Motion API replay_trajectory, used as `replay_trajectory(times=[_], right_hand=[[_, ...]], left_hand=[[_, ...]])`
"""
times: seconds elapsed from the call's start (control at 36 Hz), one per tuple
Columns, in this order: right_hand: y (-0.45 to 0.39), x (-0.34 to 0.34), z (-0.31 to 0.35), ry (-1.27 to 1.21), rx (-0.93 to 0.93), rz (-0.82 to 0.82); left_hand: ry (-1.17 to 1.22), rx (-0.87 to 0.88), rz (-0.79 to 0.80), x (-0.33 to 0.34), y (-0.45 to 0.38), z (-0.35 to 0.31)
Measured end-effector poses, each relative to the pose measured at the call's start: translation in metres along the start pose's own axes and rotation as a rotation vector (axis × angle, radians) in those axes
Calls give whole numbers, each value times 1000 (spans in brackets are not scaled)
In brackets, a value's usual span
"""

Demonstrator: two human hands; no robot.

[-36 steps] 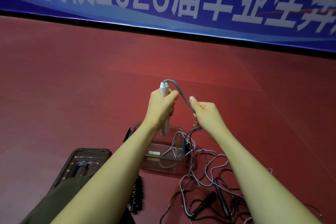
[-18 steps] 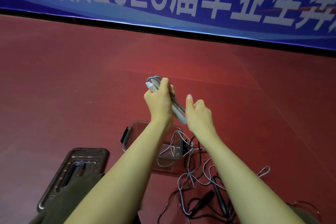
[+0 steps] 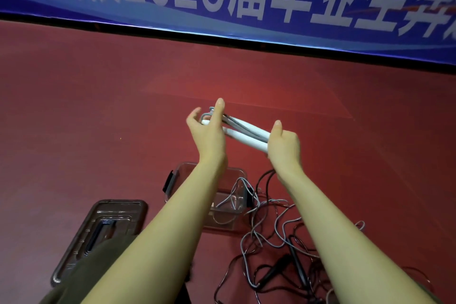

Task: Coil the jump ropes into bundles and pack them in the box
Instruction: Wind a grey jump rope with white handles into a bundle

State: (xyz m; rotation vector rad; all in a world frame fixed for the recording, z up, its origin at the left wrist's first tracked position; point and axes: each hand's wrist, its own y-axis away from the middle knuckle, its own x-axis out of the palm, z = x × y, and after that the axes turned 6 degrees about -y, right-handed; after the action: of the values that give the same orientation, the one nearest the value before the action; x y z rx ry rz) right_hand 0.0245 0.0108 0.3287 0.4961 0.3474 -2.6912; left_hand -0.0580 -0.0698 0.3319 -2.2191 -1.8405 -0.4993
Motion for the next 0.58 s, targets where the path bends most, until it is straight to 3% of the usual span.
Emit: replay_trajectory(times=[0.08, 0.17, 0.25, 0.36, 0.58], right_hand=[[-3, -9, -2, 96, -37, 12], [-3, -14, -2, 178, -88, 36], [-2, -18, 0, 213, -136, 81], [-1, -21, -1, 230, -188, 172], [2, -21, -6, 156, -183, 306]], left_hand=[[-368, 528, -8, -12, -2, 0], [-835, 983, 275, -20, 1, -10], [-1321, 1278, 511, -27, 0, -13], [-1649, 1310, 538, -35, -3, -4], [-1838, 1467, 552, -40, -3, -8]])
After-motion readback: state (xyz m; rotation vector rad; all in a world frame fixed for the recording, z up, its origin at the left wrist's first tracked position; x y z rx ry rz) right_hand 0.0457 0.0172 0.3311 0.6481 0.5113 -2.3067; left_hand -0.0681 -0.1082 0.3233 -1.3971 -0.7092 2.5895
